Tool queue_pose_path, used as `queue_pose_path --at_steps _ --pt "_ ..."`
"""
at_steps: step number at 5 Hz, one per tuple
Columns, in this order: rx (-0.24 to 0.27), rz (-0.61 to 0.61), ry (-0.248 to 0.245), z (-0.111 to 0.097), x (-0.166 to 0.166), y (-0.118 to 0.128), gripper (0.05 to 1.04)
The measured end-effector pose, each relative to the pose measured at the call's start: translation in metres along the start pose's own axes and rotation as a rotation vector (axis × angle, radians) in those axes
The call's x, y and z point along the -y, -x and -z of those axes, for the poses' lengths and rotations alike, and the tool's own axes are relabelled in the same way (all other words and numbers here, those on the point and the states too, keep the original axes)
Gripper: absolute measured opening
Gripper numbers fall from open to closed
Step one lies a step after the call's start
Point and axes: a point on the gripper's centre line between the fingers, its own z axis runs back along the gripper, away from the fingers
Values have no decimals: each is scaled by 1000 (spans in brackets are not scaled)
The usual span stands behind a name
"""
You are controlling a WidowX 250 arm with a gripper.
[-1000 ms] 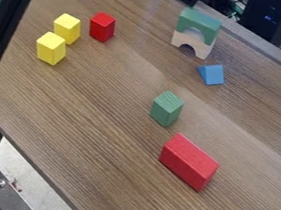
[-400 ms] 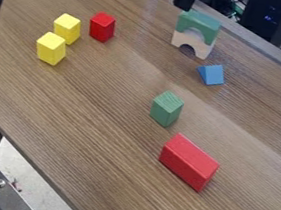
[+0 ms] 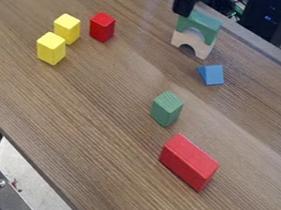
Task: Moves the green cube from white arc and placed it in the middle of the table
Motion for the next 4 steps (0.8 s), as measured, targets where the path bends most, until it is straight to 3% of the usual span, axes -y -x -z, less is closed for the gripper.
queue_pose_path --at_steps 2,4 --pt "-27 -13 33 -11 8 4 998" --pt "-33 -20 14 -3 13 8 998"
